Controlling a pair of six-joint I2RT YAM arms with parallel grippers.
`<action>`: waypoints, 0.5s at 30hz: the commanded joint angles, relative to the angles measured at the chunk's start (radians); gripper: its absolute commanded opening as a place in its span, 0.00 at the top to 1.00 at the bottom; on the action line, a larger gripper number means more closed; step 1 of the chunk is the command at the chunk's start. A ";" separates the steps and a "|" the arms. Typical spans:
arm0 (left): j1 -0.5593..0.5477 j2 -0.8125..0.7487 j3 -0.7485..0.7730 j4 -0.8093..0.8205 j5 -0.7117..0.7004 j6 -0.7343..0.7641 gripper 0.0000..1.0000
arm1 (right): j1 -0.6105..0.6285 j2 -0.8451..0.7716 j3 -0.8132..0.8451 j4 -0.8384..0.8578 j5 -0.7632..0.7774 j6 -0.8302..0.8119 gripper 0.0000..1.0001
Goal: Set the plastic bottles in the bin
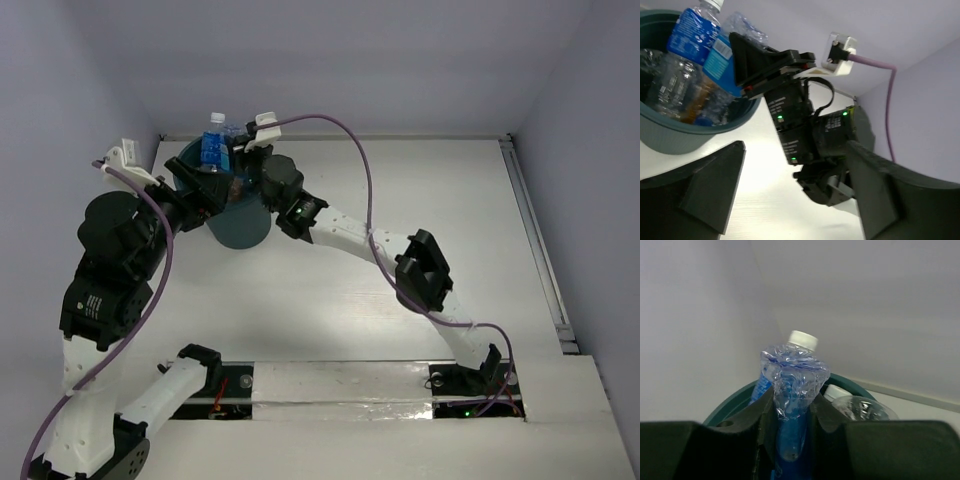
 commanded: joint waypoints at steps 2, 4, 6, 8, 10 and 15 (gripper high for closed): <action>-0.001 -0.019 -0.025 0.027 -0.013 -0.009 0.08 | 0.005 -0.095 -0.060 -0.022 0.042 -0.057 0.55; -0.001 -0.020 -0.023 0.024 -0.016 -0.012 0.01 | 0.005 -0.119 -0.056 -0.059 0.022 -0.015 0.39; -0.001 -0.022 -0.022 0.029 -0.024 -0.015 0.01 | 0.005 -0.138 -0.027 -0.119 -0.014 0.011 0.18; -0.001 -0.020 -0.011 0.035 -0.027 -0.013 0.01 | 0.005 -0.161 0.017 -0.216 -0.054 0.044 0.05; -0.001 -0.013 0.012 0.035 -0.039 -0.004 0.01 | 0.005 -0.181 0.070 -0.278 -0.096 0.081 0.00; -0.001 -0.005 0.055 0.027 -0.084 0.022 0.01 | -0.024 -0.300 0.062 -0.418 -0.218 0.233 0.00</action>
